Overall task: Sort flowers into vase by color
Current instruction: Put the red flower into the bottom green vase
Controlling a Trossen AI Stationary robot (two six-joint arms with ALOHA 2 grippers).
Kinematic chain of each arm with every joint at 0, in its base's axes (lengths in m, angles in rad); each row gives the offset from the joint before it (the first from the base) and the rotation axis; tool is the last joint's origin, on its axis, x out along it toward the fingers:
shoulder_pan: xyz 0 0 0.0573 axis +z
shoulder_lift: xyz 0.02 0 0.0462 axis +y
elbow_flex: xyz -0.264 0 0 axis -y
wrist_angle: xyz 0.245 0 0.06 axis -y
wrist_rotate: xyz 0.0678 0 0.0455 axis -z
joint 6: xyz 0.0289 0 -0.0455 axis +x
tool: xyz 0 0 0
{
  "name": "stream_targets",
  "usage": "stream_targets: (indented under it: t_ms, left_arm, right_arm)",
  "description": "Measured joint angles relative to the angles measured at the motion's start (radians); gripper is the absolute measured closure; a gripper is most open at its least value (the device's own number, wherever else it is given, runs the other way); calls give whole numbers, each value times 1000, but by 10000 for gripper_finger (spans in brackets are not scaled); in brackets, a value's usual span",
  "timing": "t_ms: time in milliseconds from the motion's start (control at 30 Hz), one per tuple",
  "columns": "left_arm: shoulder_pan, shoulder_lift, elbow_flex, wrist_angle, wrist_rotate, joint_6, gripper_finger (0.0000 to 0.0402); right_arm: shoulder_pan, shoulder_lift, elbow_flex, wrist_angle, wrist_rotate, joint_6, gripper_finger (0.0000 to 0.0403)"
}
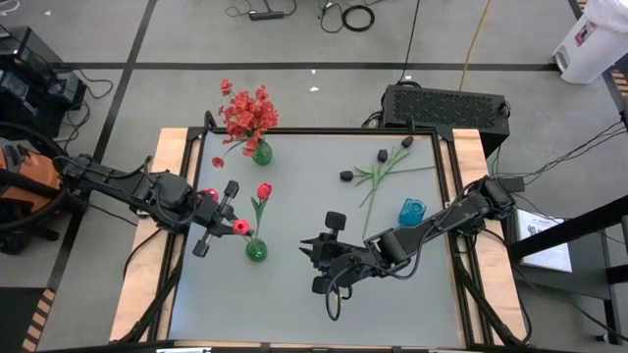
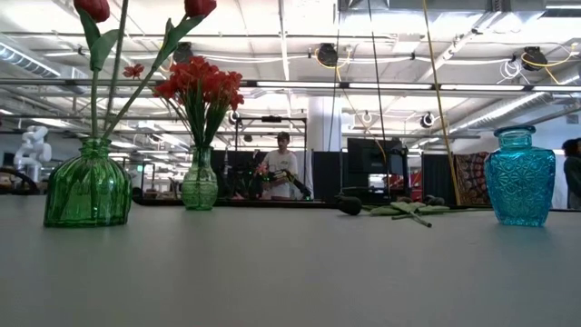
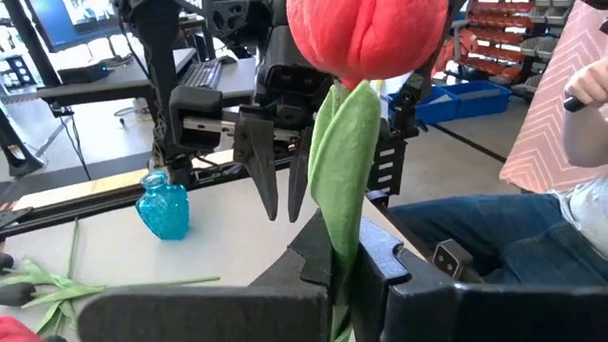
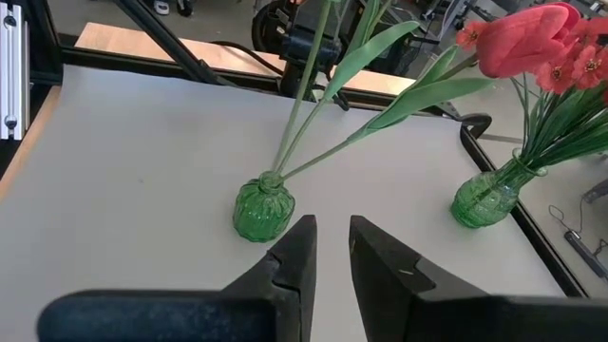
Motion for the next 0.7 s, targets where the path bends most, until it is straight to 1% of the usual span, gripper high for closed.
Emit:
stream_targets:
  t_ms: [200,533,700]
  left_arm:
    - [0,-18,0,-58,1,-1,386]
    - [0,-16,0,-60,3,8,386]
    - [0,1,0,-91,3,6,386]
  right_arm:
    - [0,0,0,0,0,-2,344]
    - [-1,0,0,0,0,-3,344]
    - [-1,0,0,0,0,-3,344]
